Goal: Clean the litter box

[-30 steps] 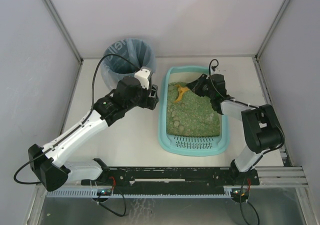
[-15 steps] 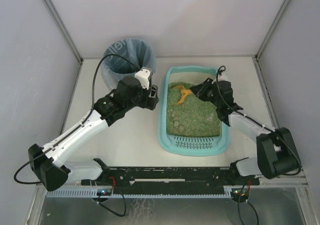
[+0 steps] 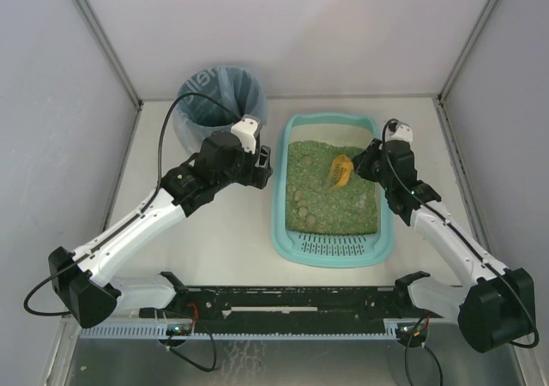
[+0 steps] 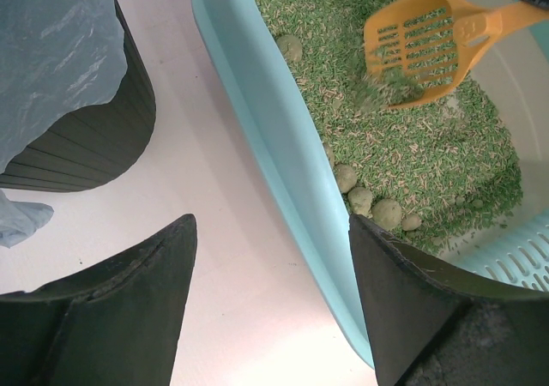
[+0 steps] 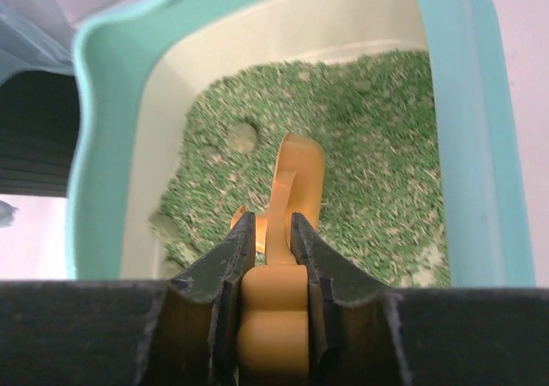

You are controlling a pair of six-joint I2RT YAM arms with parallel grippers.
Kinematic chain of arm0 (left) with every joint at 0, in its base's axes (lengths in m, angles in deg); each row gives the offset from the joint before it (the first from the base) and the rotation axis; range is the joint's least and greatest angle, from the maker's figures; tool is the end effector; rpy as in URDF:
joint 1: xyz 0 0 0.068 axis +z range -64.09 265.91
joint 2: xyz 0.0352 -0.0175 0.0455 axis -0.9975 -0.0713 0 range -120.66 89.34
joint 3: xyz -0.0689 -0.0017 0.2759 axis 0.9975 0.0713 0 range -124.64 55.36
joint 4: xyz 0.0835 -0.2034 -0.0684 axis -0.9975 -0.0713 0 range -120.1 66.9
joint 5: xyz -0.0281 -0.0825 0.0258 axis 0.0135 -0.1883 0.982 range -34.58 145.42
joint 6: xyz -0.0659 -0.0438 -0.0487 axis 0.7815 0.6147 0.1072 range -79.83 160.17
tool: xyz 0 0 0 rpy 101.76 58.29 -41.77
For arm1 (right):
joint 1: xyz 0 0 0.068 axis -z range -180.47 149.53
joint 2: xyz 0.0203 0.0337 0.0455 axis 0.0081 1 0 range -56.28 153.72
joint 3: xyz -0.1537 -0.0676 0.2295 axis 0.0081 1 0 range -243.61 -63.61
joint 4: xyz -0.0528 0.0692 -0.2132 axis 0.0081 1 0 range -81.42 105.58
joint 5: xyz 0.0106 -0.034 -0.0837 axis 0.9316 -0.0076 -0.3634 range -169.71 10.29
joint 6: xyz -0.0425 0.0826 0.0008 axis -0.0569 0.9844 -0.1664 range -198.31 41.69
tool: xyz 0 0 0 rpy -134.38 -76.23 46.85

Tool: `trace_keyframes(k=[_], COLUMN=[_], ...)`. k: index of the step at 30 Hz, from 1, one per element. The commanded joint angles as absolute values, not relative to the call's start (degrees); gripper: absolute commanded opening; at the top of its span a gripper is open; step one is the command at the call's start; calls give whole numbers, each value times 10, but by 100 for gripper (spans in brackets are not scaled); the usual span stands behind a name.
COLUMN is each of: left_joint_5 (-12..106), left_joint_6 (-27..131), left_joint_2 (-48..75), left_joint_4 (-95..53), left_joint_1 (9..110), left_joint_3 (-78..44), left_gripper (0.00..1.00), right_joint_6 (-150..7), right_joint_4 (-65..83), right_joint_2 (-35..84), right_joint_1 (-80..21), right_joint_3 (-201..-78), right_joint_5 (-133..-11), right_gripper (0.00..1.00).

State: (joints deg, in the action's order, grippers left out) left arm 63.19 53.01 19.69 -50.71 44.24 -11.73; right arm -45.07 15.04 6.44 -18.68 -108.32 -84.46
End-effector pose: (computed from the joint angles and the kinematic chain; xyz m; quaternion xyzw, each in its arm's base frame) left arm 0.2117 -0.1734 0.3439 0.1825 0.8460 -0.1756 0.4692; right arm 0.2458 0.0735 0.2853 0.1321 0.8300 0.2034 0.5023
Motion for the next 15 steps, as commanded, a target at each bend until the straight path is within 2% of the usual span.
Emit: trace_keyframes(k=[1, 9, 15], left_joint_5=[638, 646, 641], left_joint_6=[518, 515, 515], left_joint_2=[205, 207, 205], left_joint_4=[-499, -501, -501], left_joint_1=[442, 442, 442], left_joint_3=[-165, -167, -168], left_gripper=[76, 76, 76], right_joint_6=[-475, -438, -342], right_joint_4=[210, 189, 21], right_joint_2=[75, 175, 274], right_joint_1=[-190, -191, -201], right_joint_3=[-1107, -1114, -1088], right_joint_5=[-856, -824, -673], right_gripper=[0, 0, 0])
